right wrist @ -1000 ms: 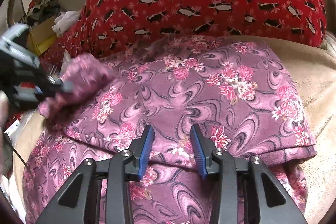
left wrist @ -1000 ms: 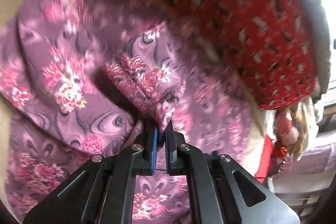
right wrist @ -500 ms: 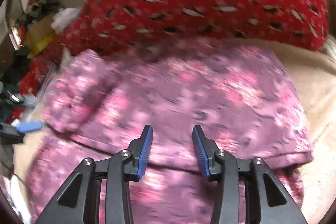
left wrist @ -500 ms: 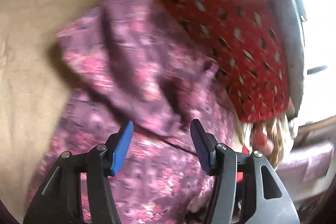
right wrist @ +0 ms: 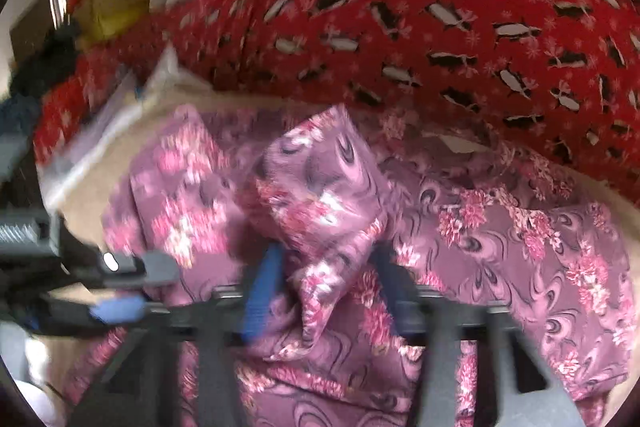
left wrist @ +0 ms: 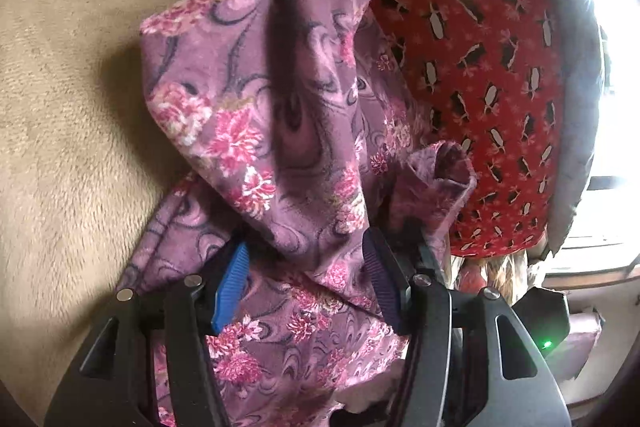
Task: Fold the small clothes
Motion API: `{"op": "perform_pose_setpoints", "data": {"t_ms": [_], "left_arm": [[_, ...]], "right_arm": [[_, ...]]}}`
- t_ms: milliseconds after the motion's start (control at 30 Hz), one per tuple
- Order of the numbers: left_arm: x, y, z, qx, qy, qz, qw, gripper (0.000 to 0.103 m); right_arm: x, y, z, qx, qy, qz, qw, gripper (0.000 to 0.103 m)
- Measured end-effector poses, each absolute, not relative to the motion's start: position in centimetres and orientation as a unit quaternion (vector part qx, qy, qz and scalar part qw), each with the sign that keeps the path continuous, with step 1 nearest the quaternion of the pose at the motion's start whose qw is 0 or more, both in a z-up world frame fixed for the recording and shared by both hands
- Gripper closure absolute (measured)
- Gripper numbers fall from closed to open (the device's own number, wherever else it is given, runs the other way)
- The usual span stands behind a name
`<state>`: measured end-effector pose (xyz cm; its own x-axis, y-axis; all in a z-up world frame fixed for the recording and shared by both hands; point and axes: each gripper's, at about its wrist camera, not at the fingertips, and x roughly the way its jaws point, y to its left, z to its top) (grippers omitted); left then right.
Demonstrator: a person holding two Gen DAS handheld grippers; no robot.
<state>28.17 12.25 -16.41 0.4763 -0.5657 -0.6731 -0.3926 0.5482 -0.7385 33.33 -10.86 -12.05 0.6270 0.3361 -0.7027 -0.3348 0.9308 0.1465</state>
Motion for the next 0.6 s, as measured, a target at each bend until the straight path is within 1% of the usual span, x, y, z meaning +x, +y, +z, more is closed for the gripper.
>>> {"op": "perform_pose_setpoints", "data": {"t_ms": [100,233,367,400,433,533,567,600], "left_arm": [[28.4,11.9,-16.5,-0.472,0.508,-0.060,0.718,0.048],[28.1,12.0,-16.5,-0.477,0.506,-0.055,0.717,0.048],[28.0,11.3,-16.2,-0.470,0.511,-0.046,0.719,0.048],[27.9,11.2,-16.1,-0.469,0.512,-0.045,0.718,0.048],[27.8,11.1,-15.9,-0.469,0.512,-0.045,0.718,0.048],[27.4,10.8,-15.4,-0.481,0.505,-0.056,0.715,0.048],[27.2,10.9,-15.3,-0.482,0.502,-0.058,0.716,0.048],[27.2,10.8,-15.1,-0.482,0.499,-0.060,0.717,0.048]], "right_arm": [[33.2,-14.8,-11.1,0.083,0.378,0.200,0.900,0.092],[32.8,-21.5,-10.9,0.170,0.371,0.171,0.897,0.093],[32.6,-28.4,-14.1,0.268,0.407,0.129,0.864,0.091],[32.3,-29.3,-14.5,0.282,0.411,0.121,0.859,0.083],[31.8,-30.8,-15.2,0.305,0.412,0.107,0.852,0.079],[29.9,-33.3,-15.7,0.354,0.390,0.093,0.845,0.076],[29.3,-33.7,-15.7,0.366,0.382,0.097,0.843,0.067],[28.9,-34.1,-15.6,0.379,0.370,0.102,0.842,0.055]]}}
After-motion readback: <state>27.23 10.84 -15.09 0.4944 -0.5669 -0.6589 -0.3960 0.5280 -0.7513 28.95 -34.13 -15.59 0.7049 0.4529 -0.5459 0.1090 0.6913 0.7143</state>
